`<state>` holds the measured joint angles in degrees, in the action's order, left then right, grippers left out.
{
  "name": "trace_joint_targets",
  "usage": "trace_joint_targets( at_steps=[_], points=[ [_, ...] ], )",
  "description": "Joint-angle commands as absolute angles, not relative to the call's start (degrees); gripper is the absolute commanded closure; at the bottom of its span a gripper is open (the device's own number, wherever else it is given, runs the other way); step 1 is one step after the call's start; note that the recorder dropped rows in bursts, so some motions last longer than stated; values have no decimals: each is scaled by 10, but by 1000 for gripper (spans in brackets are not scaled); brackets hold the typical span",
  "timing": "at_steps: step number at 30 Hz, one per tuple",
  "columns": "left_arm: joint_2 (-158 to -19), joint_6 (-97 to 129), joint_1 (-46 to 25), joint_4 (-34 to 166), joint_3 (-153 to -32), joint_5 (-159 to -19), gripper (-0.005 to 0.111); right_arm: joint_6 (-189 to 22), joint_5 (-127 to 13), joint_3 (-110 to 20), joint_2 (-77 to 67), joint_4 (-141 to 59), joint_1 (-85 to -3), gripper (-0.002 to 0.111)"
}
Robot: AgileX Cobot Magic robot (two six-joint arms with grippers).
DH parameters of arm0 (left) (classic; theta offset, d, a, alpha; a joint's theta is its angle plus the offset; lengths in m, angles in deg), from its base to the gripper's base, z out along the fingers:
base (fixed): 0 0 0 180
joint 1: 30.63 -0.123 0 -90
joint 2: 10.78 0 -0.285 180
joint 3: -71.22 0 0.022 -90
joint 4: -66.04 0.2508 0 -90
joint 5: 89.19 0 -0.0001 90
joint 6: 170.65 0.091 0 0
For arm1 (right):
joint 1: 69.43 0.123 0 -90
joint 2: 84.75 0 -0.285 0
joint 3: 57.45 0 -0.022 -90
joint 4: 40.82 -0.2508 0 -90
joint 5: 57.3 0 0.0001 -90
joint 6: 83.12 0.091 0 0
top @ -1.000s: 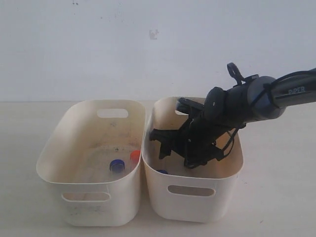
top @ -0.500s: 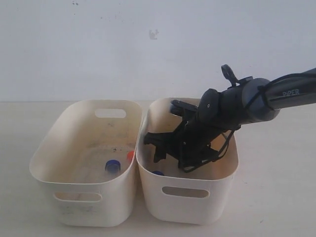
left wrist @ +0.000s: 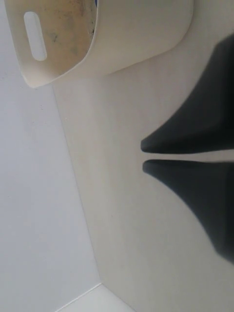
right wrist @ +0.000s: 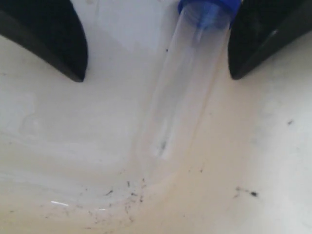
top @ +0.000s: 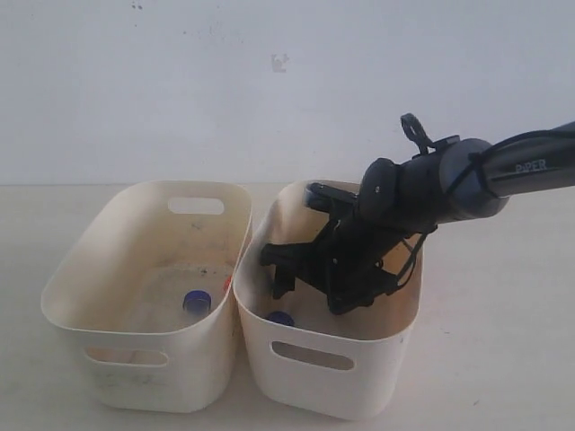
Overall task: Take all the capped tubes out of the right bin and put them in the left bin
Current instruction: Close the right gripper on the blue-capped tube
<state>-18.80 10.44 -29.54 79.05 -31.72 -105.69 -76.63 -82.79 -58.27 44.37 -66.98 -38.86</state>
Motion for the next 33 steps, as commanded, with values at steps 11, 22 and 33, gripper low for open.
trace_joint_targets(
  at_steps=[11,22,33],
  points=[
    [-186,105,-294,792,-316,-1055,103,-765,-826,-575,488,-674,-389,29],
    [-186,105,-294,792,-316,-1055,103,-746,-855,-575,499,-637,-389,51],
    [-186,105,-294,792,-316,-1055,103,-692,-904,-575,496,-538,-399,64]
  ],
)
